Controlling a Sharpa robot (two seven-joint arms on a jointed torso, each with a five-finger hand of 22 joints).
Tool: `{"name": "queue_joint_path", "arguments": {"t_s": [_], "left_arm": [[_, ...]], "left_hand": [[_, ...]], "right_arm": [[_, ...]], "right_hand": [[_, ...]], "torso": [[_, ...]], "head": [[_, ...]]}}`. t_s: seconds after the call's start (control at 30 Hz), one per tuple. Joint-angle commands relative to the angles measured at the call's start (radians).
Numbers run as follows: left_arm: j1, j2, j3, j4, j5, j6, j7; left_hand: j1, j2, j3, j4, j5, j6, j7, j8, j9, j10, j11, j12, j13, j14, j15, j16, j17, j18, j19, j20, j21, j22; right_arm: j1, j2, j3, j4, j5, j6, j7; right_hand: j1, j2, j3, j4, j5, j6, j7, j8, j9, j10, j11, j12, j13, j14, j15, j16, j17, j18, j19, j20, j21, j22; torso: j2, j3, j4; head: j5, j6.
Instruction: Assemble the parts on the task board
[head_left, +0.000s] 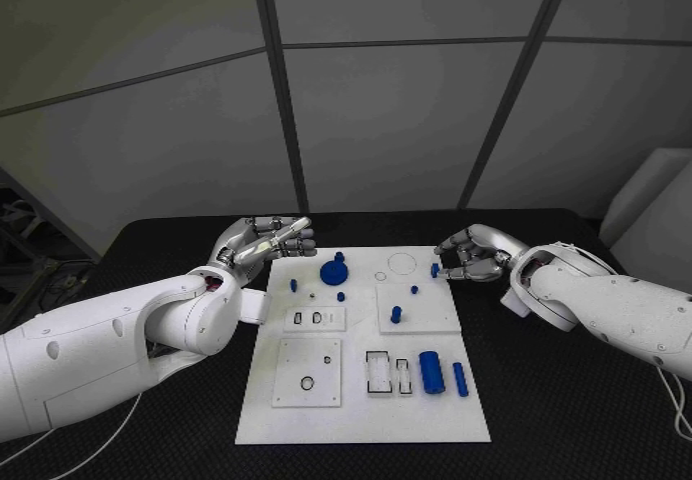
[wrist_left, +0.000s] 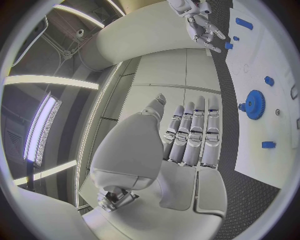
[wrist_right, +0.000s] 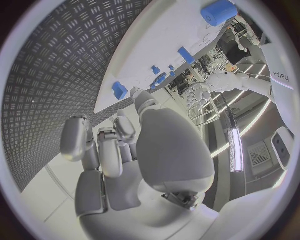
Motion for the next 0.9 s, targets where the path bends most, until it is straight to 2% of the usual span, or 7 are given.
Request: {"name": "queue_joint_path", "arguments": {"t_s": [0.03,0.53,0.67,0.9], "left_arm": [[0.001,0.001,0.001,0.000,-0.007,0.013,0.008],[0.000,0.002,0.001,-0.002,-0.007,0.013,0.008],[0.000,0.002,0.001,-0.002,-0.007,0.013,0.008],[0.000,0.002,0.001,-0.002,-0.007,0.013,0.008]], "left_hand": [[0.000,0.011,-0.001,-0.007,-0.004,0.001,0.002,-0.003,0.000,-0.001,0.003,-0.003,0.000,-0.003,0.005,-0.005,0.001,0.007,0.003,0.006,-0.007,-0.001],[0.000,0.011,-0.001,-0.007,-0.004,0.001,0.002,-0.003,0.000,-0.001,0.003,-0.003,0.000,-0.003,0.005,-0.005,0.001,0.007,0.003,0.006,-0.007,-0.001],[0.000,0.011,-0.001,-0.007,-0.004,0.001,0.002,-0.003,0.000,-0.001,0.003,-0.003,0.000,-0.003,0.005,-0.005,0.001,0.007,0.003,0.006,-0.007,-0.001],[0.000,0.011,-0.001,-0.007,-0.004,0.001,0.002,-0.003,0.000,-0.001,0.003,-0.003,0.000,-0.003,0.005,-0.005,0.001,0.007,0.003,0.006,-0.007,-0.001]], "right_arm": [[0.000,0.005,0.000,-0.002,-0.040,0.018,-0.015],[-0.005,0.038,0.001,-0.036,-0.055,0.028,-0.035],[-0.008,0.044,0.001,-0.039,-0.063,0.031,-0.039],[-0.010,0.048,0.001,-0.043,-0.071,0.032,-0.047]], "right_hand": [[-0.005,-0.006,-0.007,-0.002,-0.003,-0.001,0.003,0.000,0.001,0.000,0.000,0.003,0.002,0.091,0.008,-0.002,0.210,0.008,-0.006,0.001,-0.005,0.001],[-0.006,0.018,-0.017,0.002,0.000,0.037,-0.001,0.021,0.009,0.017,-0.003,0.018,0.019,0.092,0.006,0.000,0.216,0.006,0.004,0.001,0.001,0.014],[-0.005,0.026,-0.020,0.000,-0.003,0.062,-0.006,0.033,0.014,0.036,-0.008,0.034,0.040,0.096,0.003,0.005,0.230,0.001,0.019,-0.001,0.012,0.035],[-0.004,0.029,-0.020,-0.001,-0.003,0.069,-0.008,0.036,0.015,0.041,-0.009,0.039,0.046,0.097,0.001,0.008,0.237,0.000,0.025,-0.002,0.017,0.044]], "torso": [[-0.001,-0.0003,0.0016],[-0.001,0.0010,0.0010],[-0.001,0.0012,0.0017],[-0.001,0.0019,0.0008]], "head": [[-0.001,-0.001],[-0.003,-0.006],[-0.008,-0.007],[-0.005,-0.008]]}}
